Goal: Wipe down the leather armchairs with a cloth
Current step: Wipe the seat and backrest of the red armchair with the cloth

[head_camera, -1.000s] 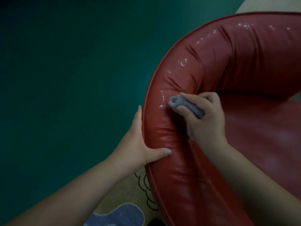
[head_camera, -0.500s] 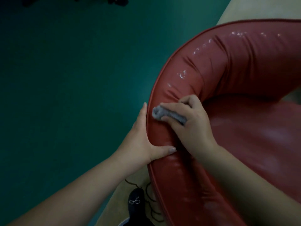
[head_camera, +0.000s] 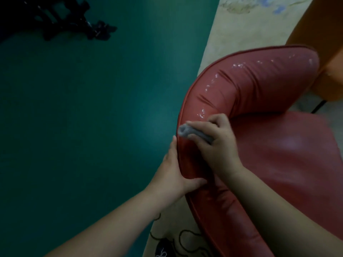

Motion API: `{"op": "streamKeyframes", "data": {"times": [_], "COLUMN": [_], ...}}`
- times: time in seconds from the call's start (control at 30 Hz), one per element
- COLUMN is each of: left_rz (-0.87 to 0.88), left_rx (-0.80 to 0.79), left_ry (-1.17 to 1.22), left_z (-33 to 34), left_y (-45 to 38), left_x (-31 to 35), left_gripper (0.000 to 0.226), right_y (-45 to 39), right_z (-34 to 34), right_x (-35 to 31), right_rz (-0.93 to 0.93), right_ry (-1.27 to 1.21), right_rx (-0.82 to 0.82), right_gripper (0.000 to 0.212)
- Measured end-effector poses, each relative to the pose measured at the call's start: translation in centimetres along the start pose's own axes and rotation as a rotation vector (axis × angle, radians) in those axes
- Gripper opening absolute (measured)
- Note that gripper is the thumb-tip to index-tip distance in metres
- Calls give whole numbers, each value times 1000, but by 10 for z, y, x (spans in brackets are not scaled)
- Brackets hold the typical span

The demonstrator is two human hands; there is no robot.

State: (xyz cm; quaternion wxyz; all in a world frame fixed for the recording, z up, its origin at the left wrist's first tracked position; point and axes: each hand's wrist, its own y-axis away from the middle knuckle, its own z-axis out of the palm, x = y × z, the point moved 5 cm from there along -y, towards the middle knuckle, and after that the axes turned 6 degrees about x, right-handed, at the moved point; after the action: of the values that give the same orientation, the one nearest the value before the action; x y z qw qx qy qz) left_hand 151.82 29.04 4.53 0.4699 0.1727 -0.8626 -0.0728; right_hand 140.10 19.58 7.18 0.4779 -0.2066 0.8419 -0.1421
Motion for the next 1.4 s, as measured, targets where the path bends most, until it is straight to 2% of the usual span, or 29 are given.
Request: {"op": "streamKeyframes", "data": {"times": [0.07,0.2,0.23,0.37,0.53,0.63,0.77,1.0,1.17,1.3,1.4], "left_rz": [22,27,32,55,60,68,103,139,139,158,158], "left_rx": [-12,-39,-37,6,-13,-20,-64,-93,-101,-96,-95], "left_ry": [-5,6,16,46,40,16,-24,-86,-87,-95,-62], "left_z": [-1,-2,-1,-5,-12,-18,-27,-31,-29,-29,-27], "left_y": [-2,-8,-10,-30,-62,-76,-93,-126,-153,-173,-187], "left_x": [-2,-9,-10,-6,4,9,19,34,45,48,47], "left_gripper": [134,139,139,134,129,129,128,128,126,122,119], "right_y": [-4,-4,-2,-4,-66,-67,-32,-114,-81,-130,-169], "right_z": [10,-6,-6,12,19,17,11,22,16,19,19], "right_x": [-2,25,24,13,43,55,50,81,77,84,97], "right_rz": [-1,230,200,17,128,204,179,202,174,110,176], "right_ry": [37,21,3,26,85,18,-50,63,26,176,214], "right_rx": [-40,172,178,20,114,141,151,156,173,136,173], "right_gripper": [32,32,32,33,32,32,35,32,32,29,28]}}
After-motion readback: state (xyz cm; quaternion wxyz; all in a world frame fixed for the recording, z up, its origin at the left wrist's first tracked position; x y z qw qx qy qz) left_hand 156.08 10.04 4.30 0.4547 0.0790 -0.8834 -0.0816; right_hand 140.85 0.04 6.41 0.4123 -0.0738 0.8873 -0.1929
